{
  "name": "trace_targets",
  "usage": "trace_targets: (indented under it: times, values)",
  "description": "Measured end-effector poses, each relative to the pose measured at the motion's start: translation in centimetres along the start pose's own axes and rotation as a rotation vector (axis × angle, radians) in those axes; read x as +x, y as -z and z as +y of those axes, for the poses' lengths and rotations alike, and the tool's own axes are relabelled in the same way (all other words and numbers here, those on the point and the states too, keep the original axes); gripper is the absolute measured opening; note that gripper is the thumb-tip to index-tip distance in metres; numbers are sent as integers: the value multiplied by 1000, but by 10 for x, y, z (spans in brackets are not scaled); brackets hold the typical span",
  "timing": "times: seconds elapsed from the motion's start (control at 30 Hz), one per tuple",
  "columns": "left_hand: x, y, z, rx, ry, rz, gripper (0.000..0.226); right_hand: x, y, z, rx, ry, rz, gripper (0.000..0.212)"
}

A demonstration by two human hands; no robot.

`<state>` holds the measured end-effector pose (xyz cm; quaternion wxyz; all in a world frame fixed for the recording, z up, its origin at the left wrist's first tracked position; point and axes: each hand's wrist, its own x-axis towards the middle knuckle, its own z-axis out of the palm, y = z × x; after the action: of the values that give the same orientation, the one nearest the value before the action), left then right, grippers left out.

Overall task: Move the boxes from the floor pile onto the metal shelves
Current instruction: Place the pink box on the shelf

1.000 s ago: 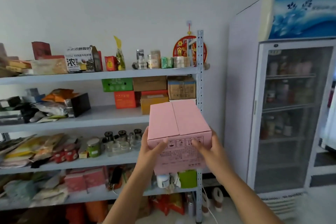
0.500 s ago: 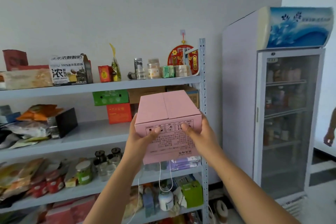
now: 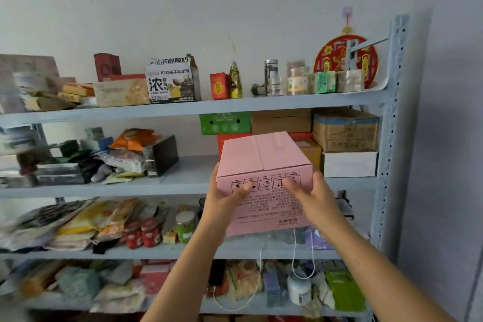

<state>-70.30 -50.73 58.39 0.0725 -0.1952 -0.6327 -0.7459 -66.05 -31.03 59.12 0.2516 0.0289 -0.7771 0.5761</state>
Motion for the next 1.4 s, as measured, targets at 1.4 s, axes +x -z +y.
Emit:
trace_targets:
  times: [1.4]
  values:
    - [295, -74, -143, -5, -74, -27, 94, 346, 11, 124, -28, 32, -28, 65]
